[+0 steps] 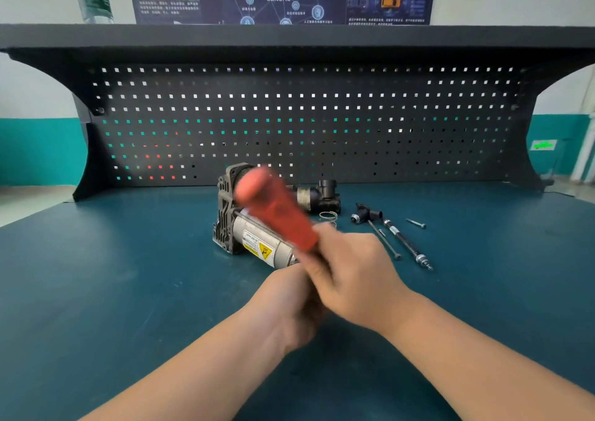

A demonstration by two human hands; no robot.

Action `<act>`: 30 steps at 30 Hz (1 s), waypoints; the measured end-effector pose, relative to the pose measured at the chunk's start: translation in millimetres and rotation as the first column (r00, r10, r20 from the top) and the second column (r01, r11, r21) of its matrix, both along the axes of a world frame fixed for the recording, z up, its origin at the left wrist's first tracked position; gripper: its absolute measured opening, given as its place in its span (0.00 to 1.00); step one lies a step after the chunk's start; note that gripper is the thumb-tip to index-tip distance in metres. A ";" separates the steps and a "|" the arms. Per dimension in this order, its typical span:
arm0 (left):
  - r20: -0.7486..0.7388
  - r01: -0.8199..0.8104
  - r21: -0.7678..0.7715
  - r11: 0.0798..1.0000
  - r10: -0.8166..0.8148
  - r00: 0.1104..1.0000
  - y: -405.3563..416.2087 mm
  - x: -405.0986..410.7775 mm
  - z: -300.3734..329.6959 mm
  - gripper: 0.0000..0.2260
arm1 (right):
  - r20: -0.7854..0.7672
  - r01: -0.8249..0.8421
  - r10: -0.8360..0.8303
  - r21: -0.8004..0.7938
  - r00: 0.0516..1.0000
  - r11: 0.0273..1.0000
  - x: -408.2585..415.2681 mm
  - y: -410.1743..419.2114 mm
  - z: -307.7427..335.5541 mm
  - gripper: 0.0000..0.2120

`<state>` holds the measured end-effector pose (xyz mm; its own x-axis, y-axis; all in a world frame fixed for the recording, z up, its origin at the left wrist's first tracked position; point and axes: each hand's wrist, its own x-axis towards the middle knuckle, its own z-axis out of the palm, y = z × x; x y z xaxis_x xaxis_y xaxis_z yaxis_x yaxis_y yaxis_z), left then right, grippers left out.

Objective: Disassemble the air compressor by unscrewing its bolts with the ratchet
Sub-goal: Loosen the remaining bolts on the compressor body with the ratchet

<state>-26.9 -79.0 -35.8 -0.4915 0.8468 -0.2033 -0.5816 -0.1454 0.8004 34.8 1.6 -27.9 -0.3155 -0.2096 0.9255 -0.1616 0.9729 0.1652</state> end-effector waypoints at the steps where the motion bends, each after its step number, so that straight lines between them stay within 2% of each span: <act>1: 0.009 0.001 0.017 1.000 -0.001 1.000 -1.7 -0.1 0.4 0.17 | 0.013 0.013 -0.014 0.086 1.000 0.996 -0.4 -1.4 -0.2 0.17; 2: 0.002 -0.002 0.033 0.999 0.002 1.000 -3.3 0.1 1.4 0.16 | 0.020 0.024 -0.027 0.118 0.999 0.993 -0.8 -1.9 0.0 0.20; 4: 0.013 0.012 0.050 0.999 -0.013 1.000 -2.7 0.9 2.4 0.14 | 0.012 0.038 -0.038 0.044 0.999 0.998 -1.1 -0.7 -1.9 0.11; 6: 0.000 0.012 -0.015 1.000 -0.012 1.000 1.3 0.7 1.8 0.17 | 0.022 -0.008 0.014 -0.267 1.000 0.964 -1.2 0.3 -3.9 0.05; 7: -0.002 0.007 -0.045 0.999 -0.007 1.000 3.0 -0.1 1.5 0.17 | 0.022 -0.047 0.064 -0.466 0.998 0.884 -2.7 1.2 -4.1 0.06; 8: 0.000 0.001 -0.058 0.998 -0.001 1.000 3.8 -0.1 2.1 0.13 | -0.006 -0.076 0.093 -0.634 0.996 0.770 -5.5 3.7 -4.2 0.09; 10: 0.014 -0.014 -0.073 0.997 0.015 1.000 4.4 -1.4 2.4 0.05 | -0.045 -0.058 0.036 -0.860 0.998 0.506 -11.0 11.8 -1.1 0.13; 11: 0.017 -0.019 -0.077 0.997 0.020 1.000 4.8 -2.3 1.7 0.05 | -0.026 -0.026 0.003 -0.941 1.000 0.338 -13.4 18.0 -0.4 0.14; 12: 0.021 -0.019 -0.080 0.997 0.020 1.000 5.6 -3.4 0.9 0.05 | -0.007 -0.007 -0.001 -0.993 1.000 0.122 -15.2 25.1 -0.7 0.14; 14: 0.023 -0.013 -0.087 0.996 0.015 1.000 7.0 -3.7 0.1 0.05 | -0.064 -0.035 0.069 -0.933 0.996 -0.359 -17.1 33.9 -4.6 0.13; 15: 0.022 -0.011 -0.089 0.996 0.014 1.000 7.4 -3.9 -0.1 0.05 | -0.113 -0.050 0.090 -0.853 0.989 -0.519 -16.9 34.8 -7.3 0.13; 16: 0.016 -0.009 -0.094 0.996 0.010 1.000 7.3 -3.8 0.0 0.04 | -0.140 -0.053 0.099 -0.796 0.985 -0.604 -16.5 34.0 -8.7 0.13; 17: 0.009 -0.009 -0.100 0.995 0.009 1.000 7.2 -3.5 0.1 0.04 | -0.143 -0.049 0.102 -0.780 0.984 -0.624 -17.4 34.0 -10.0 0.13; 18: 0.005 -0.009 -0.105 0.994 0.010 1.000 7.3 -3.6 -0.1 0.04 | -0.132 -0.048 0.100 -0.806 0.986 -0.590 -18.9 34.3 -10.9 0.13; 19: 0.001 -0.009 -0.110 0.994 0.009 1.000 7.4 -3.7 -0.5 0.05 | -0.118 -0.057 0.089 -0.860 0.989 -0.507 -20.4 34.4 -10.8 0.13; 20: -0.006 -0.013 -0.114 0.993 0.012 1.000 7.2 -3.7 -0.3 0.06 | -0.105 -0.071 0.069 -0.922 0.992 -0.380 -20.7 33.2 -9.3 0.14; 21: -0.014 -0.016 -0.117 0.993 0.014 1.000 7.0 -3.5 -0.6 0.06 | -0.092 -0.079 0.047 -0.973 0.995 -0.217 -19.8 31.0 -7.0 0.14; 23: -0.018 -0.020 -0.111 0.994 0.019 1.000 6.3 -2.7 -0.5 0.06 | -0.078 -0.079 0.013 -0.980 0.997 0.182 -14.8 23.8 -3.1 0.15; 25: -0.021 -0.019 -0.103 0.995 0.017 1.000 5.5 -1.3 0.6 0.05 | -0.091 -0.103 0.048 -0.853 0.995 0.512 -8.4 15.0 -1.1 0.14; 27: -0.035 -0.006 -0.096 0.995 0.003 0.999 5.1 0.1 1.3 0.05 | -0.049 -0.093 0.080 -0.622 0.996 0.777 -3.3 8.6 -0.4 0.10; 29: -0.051 0.006 -0.079 0.997 -0.011 0.999 2.8 -0.1 1.6 0.10 | -0.009 -0.036 0.035 -0.267 0.999 0.963 0.4 4.0 0.2 0.09; 30: -0.057 0.008 -0.064 0.998 -0.011 0.998 0.8 -0.9 1.7 0.12 | 0.003 -0.012 0.012 -0.105 1.000 0.994 0.5 2.4 -0.3 0.11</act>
